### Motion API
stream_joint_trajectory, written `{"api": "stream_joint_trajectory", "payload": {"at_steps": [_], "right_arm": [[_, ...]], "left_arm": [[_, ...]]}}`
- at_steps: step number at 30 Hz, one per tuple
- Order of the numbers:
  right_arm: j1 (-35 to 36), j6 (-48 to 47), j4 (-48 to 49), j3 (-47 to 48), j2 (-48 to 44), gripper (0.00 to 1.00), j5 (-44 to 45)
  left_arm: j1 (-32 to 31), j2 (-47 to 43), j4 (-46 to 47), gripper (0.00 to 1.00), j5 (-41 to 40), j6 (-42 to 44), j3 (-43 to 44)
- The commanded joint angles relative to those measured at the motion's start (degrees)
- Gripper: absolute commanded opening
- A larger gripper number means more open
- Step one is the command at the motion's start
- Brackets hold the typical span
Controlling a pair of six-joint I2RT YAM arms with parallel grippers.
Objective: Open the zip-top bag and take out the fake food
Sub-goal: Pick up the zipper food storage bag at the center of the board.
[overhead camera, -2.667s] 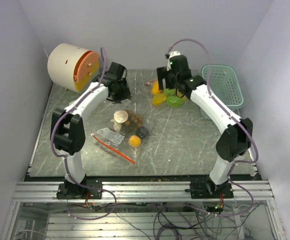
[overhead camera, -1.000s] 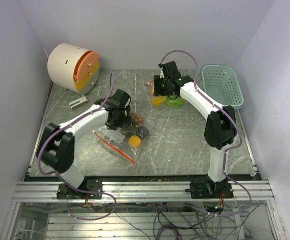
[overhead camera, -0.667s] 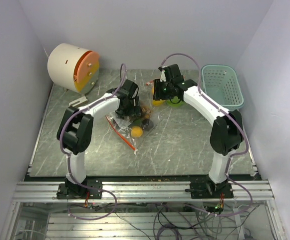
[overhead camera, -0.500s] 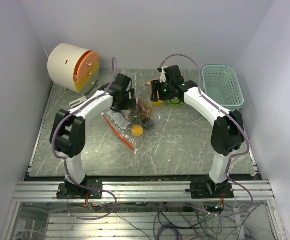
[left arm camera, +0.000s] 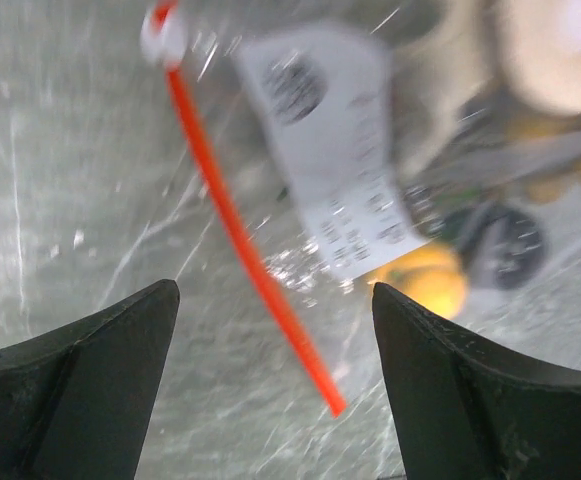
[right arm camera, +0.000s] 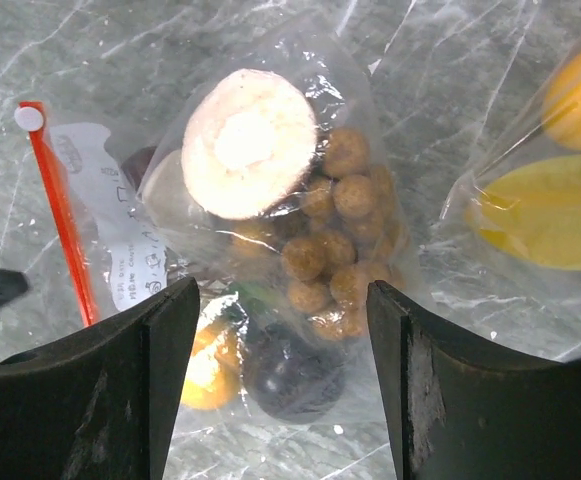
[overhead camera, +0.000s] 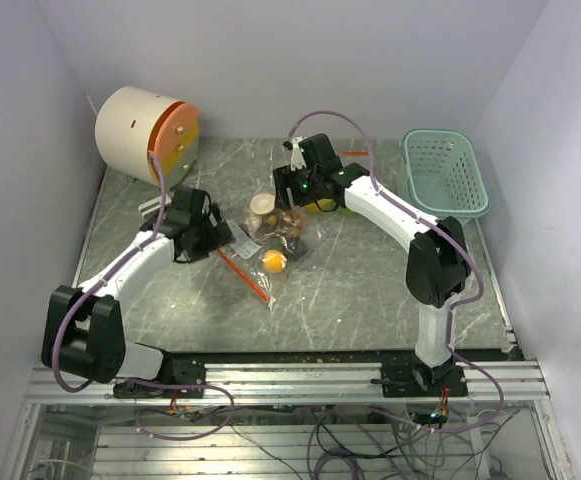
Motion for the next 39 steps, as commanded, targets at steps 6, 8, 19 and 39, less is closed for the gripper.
{"api": "stream_joint_trajectory", "payload": {"at_steps": [6, 8, 19, 39], "right_arm": [[0.49, -1.71, 0.54, -0.13, -3.89, 0.69, 0.08], [0.43, -1.45, 0.95, -1.67, -5.05, 0.69, 0.59], [0.37, -1.35, 0.1, -4.73, -8.6, 0.7, 2.39], [0.45, 0.7, 0.86, -4.04, -7.03, 0.69, -0.29]], "left_arm": [[1.68, -3.55, 20.55, 0.86, 8.2, -11.19, -13.08], [2.48, -2.05, 24.88, 0.85, 9.96, -12.7, -14.89], [4.25, 0.7, 27.51, 0.82, 9.16, -14.85, -17.83], [4.38, -5.44, 12.24, 0.8, 6.2, -14.18, -14.13]]}}
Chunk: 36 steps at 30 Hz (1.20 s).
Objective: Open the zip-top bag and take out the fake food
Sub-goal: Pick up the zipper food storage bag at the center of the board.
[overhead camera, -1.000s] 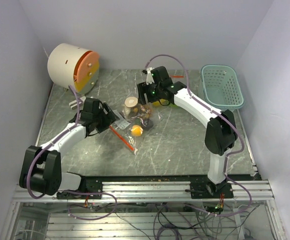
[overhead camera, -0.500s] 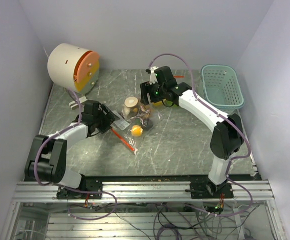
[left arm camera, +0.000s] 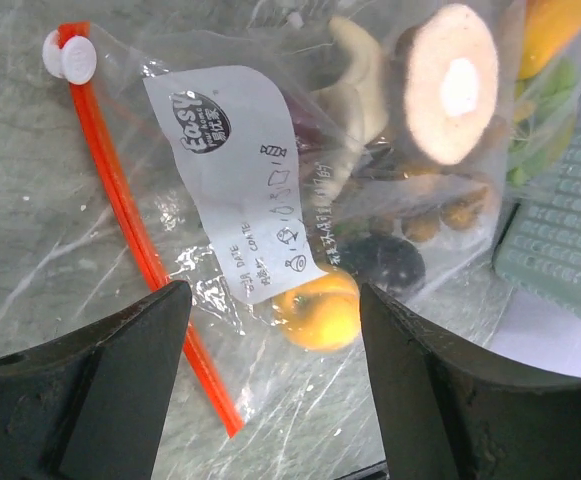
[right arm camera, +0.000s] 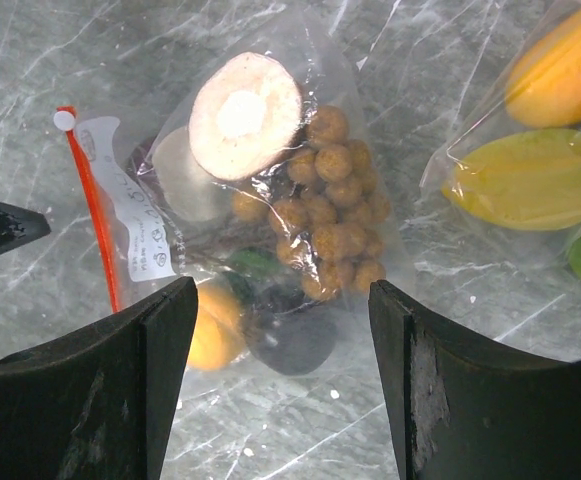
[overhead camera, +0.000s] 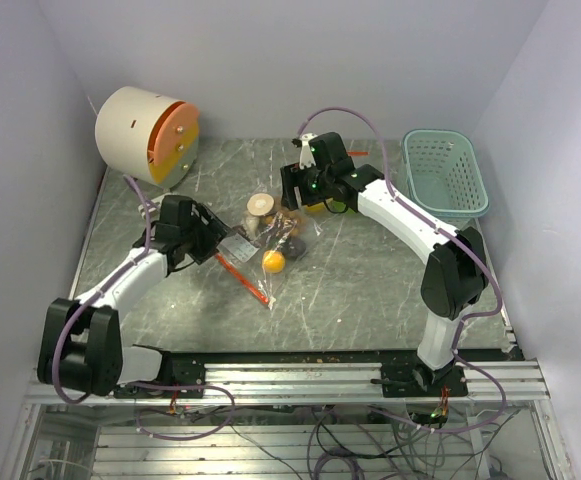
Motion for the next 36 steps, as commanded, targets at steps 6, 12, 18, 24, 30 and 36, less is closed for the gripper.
{"api": "stream_joint_trajectory", "payload": {"at_steps": [6, 12, 18, 24, 30, 36], "right_arm": [[0.15, 1.13, 1.03, 1.42, 0.94, 0.69, -2.41], [0.16, 0.93, 0.42, 1.32, 0.63, 0.69, -2.25], [0.18, 1.15, 0.32, 0.6, -0.09, 0.69, -1.48], [0.15, 0.51, -0.12, 0.14, -0.09, 0.69, -0.98], [0.15, -0.06, -1.3, 0.79, 0.22, 0.69, -0.76], [0.36, -1.82, -2.42, 3.24, 0.68, 0.69, -0.93]], "left_arm": [[0.92, -2.22, -4.28, 0.8, -4.6, 1.77, -4.06], [1.53, 4.09, 5.85, 0.77, -3.77, 3.33, -4.41], [1.53, 11.25, 15.41, 0.73, -1.09, 1.23, -6.55], [1.53, 15.66, 23.6, 0.56, 0.43, 0.36, -8.53], [1.61, 19.76, 26.88, 0.19, 2.98, 3.61, -5.69], [1.61, 15.37, 19.68, 0.07, 1.36, 5.43, 0.11]]}}
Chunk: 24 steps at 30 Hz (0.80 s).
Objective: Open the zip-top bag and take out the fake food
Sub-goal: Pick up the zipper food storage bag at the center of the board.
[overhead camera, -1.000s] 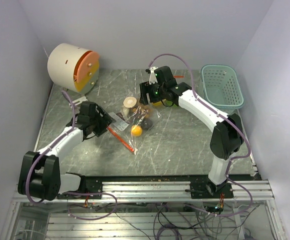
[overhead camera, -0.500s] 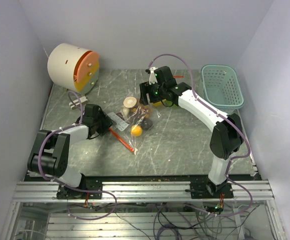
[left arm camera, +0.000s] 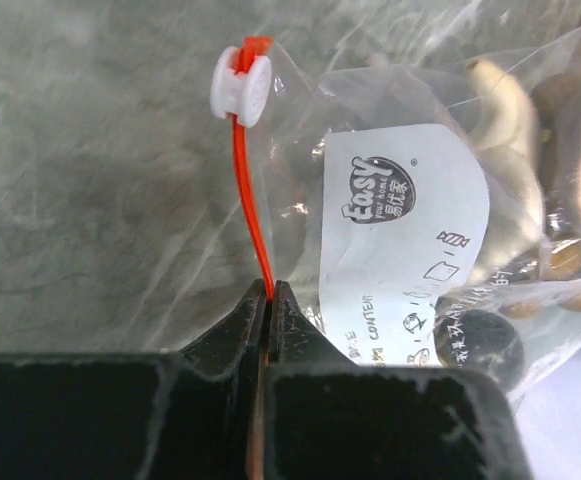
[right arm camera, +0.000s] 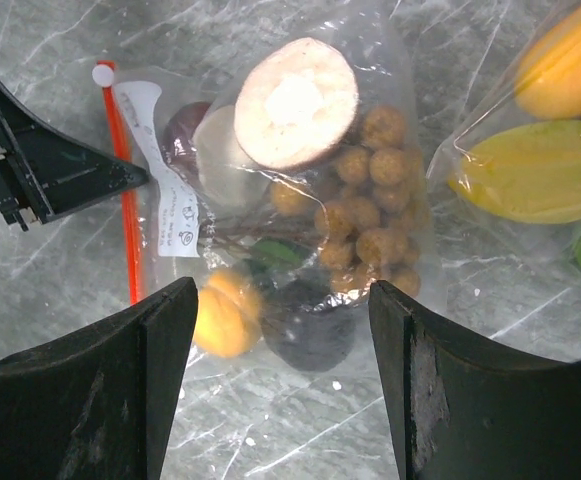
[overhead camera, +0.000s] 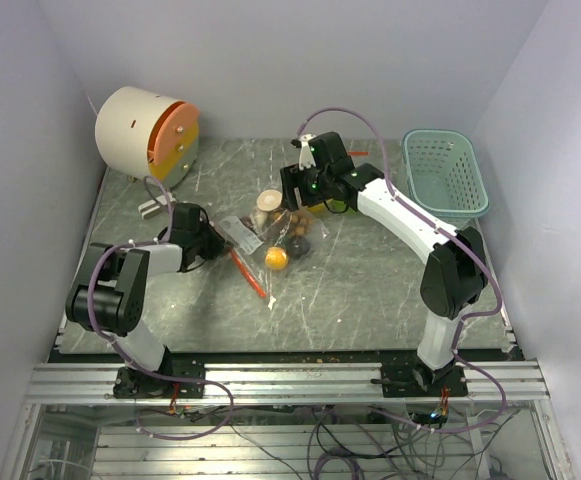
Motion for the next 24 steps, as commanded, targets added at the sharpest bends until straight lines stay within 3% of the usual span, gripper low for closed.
{"api": "stream_joint_trajectory", "payload": {"at_steps": [1, 8, 12, 17, 24], "right_arm": [[0.77, -2.89, -1.08, 3.15, 0.49, 0.69, -0.11], [8.77, -11.46, -3.23, 6.36, 1.57, 0.71, 6.26], [11.98, -10.87, -0.37, 5.86, 0.8, 0.71, 7.82], [13.42, -8.23, 0.68, 7.99, 1.01, 0.68, 9.92], [13.9, -5.44, 3.13, 9.36, 1.47, 0.67, 7.17]], "left_arm": [[0.39, -4.09, -7.21, 0.07, -1.3, 2.69, 6.57], [-0.05, -5.27, -28.77, 0.07, -6.03, 3.6, 26.92], [-0.05, -3.58, -33.96, 0.07, -4.95, 3.12, 35.07], [-0.54, -3.77, -31.89, 0.07, 0.76, -3.02, 36.77], [-3.8, -6.83, -32.35, 0.07, -3.2, -8.35, 35.39]]}}
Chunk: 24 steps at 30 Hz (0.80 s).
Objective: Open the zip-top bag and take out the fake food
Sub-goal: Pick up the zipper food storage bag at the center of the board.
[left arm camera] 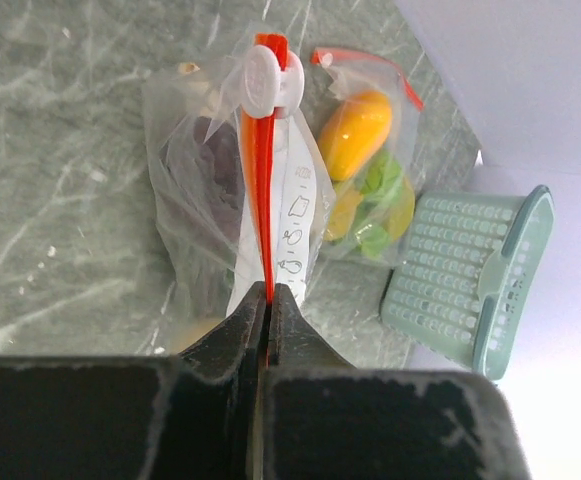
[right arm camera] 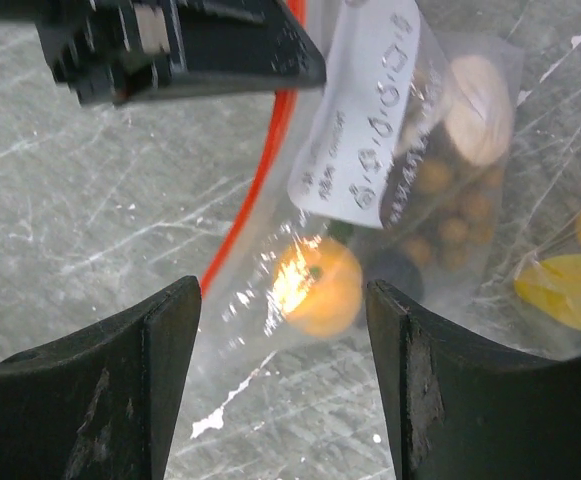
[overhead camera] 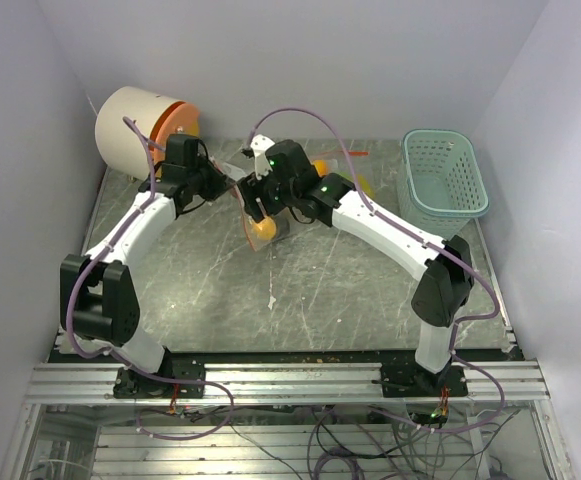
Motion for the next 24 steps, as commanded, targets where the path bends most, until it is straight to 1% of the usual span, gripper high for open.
{"api": "stream_joint_trajectory", "payload": {"at_steps": [1, 4, 8, 10, 12, 16, 18, 19, 22, 24], "right_arm": [[0.55, 2.13, 2.61, 1.99, 1.01, 0.67, -0.95], [0.89, 2.72, 2.21, 3.24, 2.58, 0.66, -1.02], [1.03, 3.28, 1.83, 5.26, 4.47, 0.63, -0.12], [0.99, 3.23, 1.36, 5.87, 5.51, 0.57, 1.18], [0.95, 3.16, 0.05, 6.95, 6.43, 0.46, 3.32], [0.24, 2.44, 0.11, 6.96, 5.67, 0.15, 6.36], [-1.27, 2.4, 0.15, 7.09, 5.52, 0.04, 6.29], [-2.06, 2.45, -0.15, 7.37, 5.52, 0.0, 6.28], [-5.29, 3.37, -0.22, 7.82, 5.12, 0.0, 4.61], [-7.68, 3.87, 0.51, 7.82, 4.41, 0.0, 1.71]], "left_arm": [[-2.95, -3.33, -1.11, 0.07, -1.55, -4.78, -0.49], [-4.22, -4.01, -1.34, 0.07, -2.35, -6.3, 0.28], [-5.23, -4.2, -2.72, 0.07, -2.42, -6.61, 3.17], [-5.28, -4.8, -1.23, 0.07, -1.07, -7.23, 3.09], [-5.29, -5.61, 0.18, 0.07, -0.36, -7.35, 2.68], [-5.2, -6.41, 0.75, 0.07, 1.19, -5.66, 2.87], [-4.95, -6.52, 1.54, 0.08, 2.11, -3.85, 3.22], [-4.56, -6.33, 1.58, 0.1, 2.73, -2.84, 3.72], [-2.03, -5.16, 1.48, 0.21, 6.64, -0.23, 5.71], [-0.3, -4.48, 3.64, 0.43, 11.3, 0.82, 6.2]]}}
